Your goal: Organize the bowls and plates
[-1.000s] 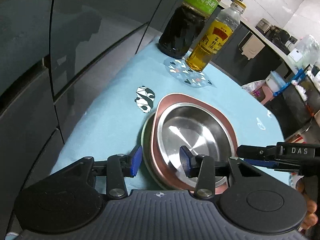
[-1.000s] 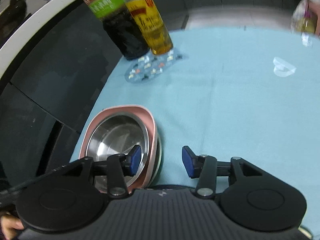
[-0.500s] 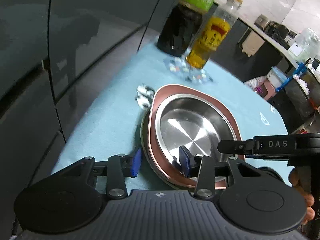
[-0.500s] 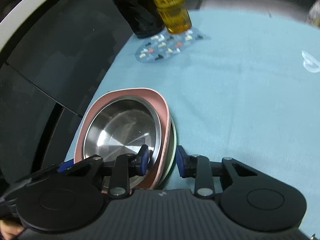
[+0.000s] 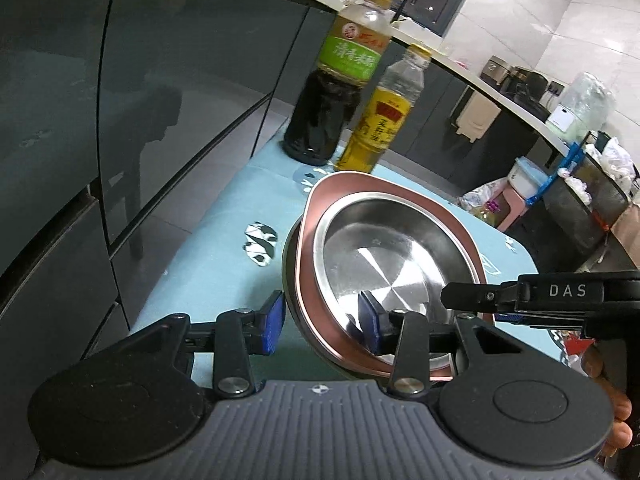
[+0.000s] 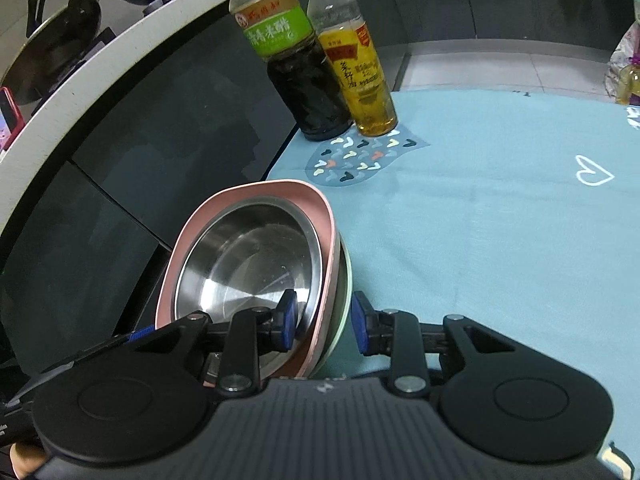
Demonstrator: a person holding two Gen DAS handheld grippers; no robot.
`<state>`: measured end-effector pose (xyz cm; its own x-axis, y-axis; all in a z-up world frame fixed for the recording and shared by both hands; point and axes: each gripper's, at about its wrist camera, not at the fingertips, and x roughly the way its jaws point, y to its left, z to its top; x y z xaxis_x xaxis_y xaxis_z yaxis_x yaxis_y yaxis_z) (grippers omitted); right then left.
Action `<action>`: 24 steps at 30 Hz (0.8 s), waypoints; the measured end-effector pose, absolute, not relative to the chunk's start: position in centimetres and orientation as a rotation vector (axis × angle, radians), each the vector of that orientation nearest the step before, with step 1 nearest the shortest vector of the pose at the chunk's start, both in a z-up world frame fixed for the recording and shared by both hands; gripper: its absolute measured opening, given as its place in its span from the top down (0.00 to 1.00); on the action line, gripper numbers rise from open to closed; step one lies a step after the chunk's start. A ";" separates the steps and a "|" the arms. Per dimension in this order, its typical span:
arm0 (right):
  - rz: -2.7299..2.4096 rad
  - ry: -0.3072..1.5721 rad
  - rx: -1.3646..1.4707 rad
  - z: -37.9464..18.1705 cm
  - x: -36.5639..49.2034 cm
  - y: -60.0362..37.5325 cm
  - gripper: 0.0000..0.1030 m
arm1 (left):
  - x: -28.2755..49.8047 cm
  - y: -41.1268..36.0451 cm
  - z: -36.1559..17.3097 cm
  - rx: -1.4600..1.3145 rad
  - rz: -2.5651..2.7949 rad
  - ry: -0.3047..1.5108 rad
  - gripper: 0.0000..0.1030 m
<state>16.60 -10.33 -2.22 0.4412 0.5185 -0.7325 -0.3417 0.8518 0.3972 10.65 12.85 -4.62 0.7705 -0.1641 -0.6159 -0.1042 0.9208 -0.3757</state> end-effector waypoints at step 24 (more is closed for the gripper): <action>0.374 0.901 0.334 -2.4 5.8 -19.6 0.85 | 3.5 3.6 -4.1 -0.289 -0.226 0.729 0.64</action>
